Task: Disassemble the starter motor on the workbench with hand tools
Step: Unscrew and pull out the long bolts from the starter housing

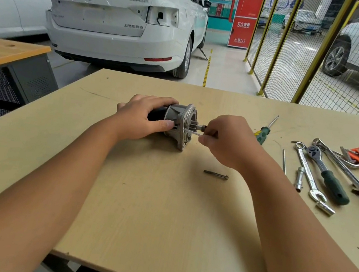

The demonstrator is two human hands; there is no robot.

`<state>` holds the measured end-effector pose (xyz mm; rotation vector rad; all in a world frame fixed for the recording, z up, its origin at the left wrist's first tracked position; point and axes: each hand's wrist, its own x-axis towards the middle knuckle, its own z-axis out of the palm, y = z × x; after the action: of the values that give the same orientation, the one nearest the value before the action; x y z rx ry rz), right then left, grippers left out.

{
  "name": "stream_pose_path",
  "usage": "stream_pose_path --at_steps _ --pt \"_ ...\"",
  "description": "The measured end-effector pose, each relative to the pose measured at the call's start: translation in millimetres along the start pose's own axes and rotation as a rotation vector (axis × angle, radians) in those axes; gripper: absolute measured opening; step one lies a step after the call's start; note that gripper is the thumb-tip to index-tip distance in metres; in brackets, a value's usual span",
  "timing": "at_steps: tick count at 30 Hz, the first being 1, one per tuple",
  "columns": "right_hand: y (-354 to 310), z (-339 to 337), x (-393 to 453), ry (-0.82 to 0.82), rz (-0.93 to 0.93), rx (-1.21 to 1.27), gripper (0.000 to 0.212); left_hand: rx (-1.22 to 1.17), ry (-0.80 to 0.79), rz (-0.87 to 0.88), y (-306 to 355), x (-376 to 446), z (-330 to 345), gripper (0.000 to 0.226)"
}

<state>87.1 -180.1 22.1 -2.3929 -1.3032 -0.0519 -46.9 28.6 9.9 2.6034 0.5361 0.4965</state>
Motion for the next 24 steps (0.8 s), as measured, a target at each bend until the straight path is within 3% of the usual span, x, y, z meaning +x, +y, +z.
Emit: stream_pose_path --at_steps 10,15,24 --pt "1.7 1.9 -2.3 0.091 -0.004 0.188 0.013 0.003 0.006 0.007 -0.3 0.5 0.7 0.059" --pt "3.9 0.1 0.5 0.019 0.002 0.165 0.031 -0.016 0.009 0.012 -0.2 0.5 0.8 0.057" --pt "0.0 -0.7 -1.9 0.106 0.007 0.042 0.008 -0.035 -0.007 0.025 0.3 0.8 -0.8 0.062"
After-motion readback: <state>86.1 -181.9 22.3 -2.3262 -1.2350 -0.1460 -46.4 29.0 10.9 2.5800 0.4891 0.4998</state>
